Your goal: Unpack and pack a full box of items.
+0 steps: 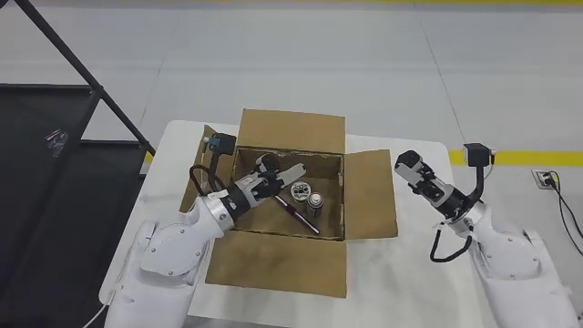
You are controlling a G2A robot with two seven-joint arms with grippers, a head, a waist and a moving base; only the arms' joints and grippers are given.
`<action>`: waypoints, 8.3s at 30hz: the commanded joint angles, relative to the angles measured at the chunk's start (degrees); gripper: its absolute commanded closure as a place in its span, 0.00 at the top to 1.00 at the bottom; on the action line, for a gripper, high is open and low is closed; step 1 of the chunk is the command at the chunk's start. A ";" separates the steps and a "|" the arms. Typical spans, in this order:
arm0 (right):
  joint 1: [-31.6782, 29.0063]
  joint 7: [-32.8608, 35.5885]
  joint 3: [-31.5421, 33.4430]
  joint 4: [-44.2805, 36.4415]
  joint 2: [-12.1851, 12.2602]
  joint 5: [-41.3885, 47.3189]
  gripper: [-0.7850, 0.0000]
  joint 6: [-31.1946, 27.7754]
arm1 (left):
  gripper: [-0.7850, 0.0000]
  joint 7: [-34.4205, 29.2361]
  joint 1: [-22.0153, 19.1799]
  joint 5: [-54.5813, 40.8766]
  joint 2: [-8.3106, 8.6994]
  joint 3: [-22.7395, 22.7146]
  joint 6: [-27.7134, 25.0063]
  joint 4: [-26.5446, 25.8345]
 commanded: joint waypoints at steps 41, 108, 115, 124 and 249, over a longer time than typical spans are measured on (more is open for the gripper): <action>39.85 25.06 -52.29 24.40 -12.95 -47.26 1.00 16.93 | 1.00 9.57 12.39 -19.87 1.84 -19.68 3.54 -6.26; 13.89 32.67 -2.19 -12.37 -2.52 -70.60 0.00 19.81 | 1.00 9.57 12.39 -19.87 1.84 -19.68 3.54 -6.26; 15.76 34.12 -1.58 0.91 -2.08 -68.78 0.00 17.24 | 1.00 9.57 12.39 -19.87 1.84 -19.68 3.54 -6.26; 17.63 33.13 -4.52 11.50 -2.08 -69.31 0.00 17.48 | 1.00 9.57 12.39 -19.87 1.84 -19.68 3.54 -6.26; 48.46 6.96 -56.96 60.58 -30.76 -39.21 0.00 23.73 | 1.00 13.31 16.29 -19.75 2.94 -19.67 3.32 -8.82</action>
